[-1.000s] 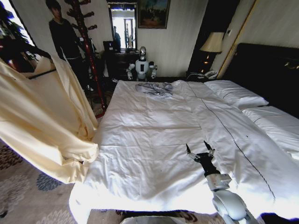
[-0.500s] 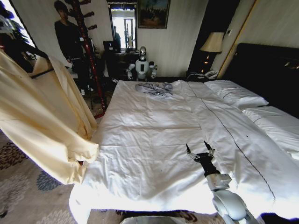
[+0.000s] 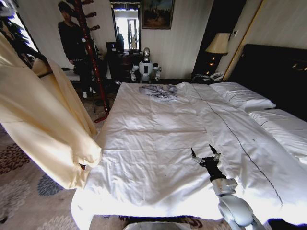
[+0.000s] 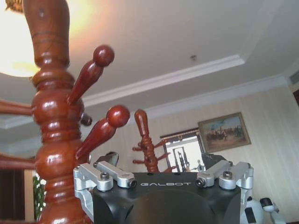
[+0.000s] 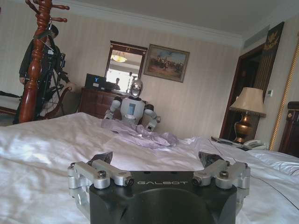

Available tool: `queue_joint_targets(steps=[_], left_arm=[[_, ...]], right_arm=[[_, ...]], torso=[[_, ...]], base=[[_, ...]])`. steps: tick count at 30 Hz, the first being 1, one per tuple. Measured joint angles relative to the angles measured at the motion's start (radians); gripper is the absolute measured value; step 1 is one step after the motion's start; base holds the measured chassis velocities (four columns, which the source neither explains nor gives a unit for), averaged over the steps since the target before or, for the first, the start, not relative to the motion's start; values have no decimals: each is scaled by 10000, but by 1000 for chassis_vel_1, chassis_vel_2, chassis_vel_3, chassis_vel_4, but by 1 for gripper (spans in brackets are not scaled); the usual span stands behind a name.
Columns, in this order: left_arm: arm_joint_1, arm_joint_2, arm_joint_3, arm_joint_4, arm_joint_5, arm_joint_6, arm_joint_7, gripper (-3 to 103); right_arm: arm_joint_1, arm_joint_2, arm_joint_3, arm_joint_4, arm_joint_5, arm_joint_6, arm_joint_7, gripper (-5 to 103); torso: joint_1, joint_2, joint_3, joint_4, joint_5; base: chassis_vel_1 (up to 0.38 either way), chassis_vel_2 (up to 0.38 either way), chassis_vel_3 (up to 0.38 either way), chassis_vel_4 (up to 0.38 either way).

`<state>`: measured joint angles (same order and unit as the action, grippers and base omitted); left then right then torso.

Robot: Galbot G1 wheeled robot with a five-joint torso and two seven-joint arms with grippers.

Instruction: Pick up the clothes from the bed and hang them on the clothes hanger.

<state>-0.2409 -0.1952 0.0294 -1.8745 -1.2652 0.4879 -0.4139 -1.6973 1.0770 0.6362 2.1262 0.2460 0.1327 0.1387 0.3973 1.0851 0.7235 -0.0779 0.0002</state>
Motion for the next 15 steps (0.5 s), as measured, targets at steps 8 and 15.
queue_joint_targets(steps=[8,15], left_arm=[[64,-188,81,3,1136,-410,302,100],[1525,-454,-460,-1448,-112,76,-513,100]], right_arm=[[0,0,0,0,0,0,0,100],[0,0,0,0,0,0,0,100]], torso=[[0,0,0,1,-2],[0,0,0,1,-1]], base=[[0,0,0,0],[0,0,0,0]])
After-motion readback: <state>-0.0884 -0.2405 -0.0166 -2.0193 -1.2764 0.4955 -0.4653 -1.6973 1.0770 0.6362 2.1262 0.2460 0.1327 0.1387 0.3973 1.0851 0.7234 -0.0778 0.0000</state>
